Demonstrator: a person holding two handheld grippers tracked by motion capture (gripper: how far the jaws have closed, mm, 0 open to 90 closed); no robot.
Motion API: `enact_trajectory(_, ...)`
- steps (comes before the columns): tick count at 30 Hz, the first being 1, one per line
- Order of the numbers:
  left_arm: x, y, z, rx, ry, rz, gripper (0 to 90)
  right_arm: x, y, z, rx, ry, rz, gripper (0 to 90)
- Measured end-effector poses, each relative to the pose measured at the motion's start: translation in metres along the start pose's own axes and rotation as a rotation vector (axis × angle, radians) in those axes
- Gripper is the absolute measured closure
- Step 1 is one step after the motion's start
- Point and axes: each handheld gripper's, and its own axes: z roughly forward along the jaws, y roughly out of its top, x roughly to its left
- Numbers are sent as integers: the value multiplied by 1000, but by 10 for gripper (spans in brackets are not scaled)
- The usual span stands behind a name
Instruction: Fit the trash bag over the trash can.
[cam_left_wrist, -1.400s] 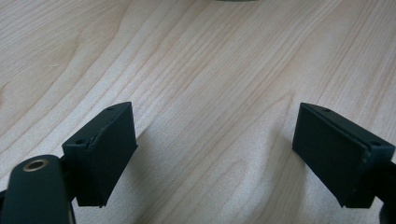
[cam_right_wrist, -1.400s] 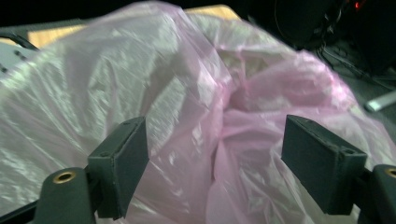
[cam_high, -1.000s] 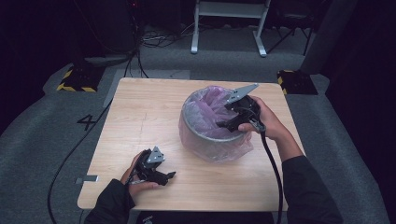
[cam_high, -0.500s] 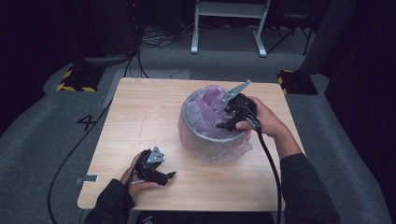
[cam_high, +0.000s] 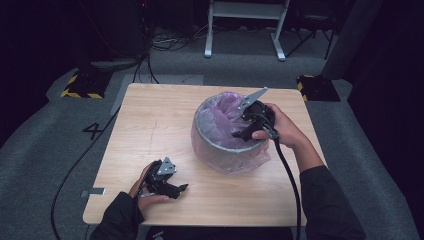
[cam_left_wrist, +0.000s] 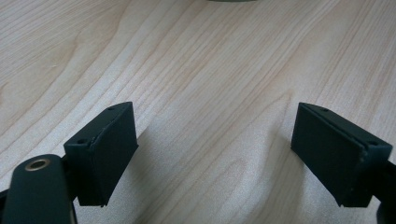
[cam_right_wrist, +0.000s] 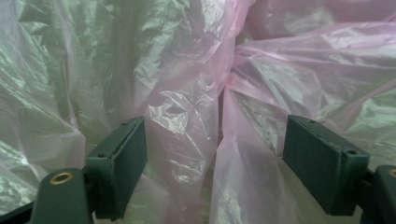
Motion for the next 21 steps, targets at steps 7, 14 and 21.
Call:
enact_trajectory(7,0,0,0,0,1,1,138,3,-6,-15,-123,-52,27,207)
enact_trajectory(14,0,0,0,0,0,0,138,6,-15,-36,-233,-79,50,195)
enact_trajectory(21,0,0,0,0,0,0,138,10,-28,-51,-288,-100,41,187)
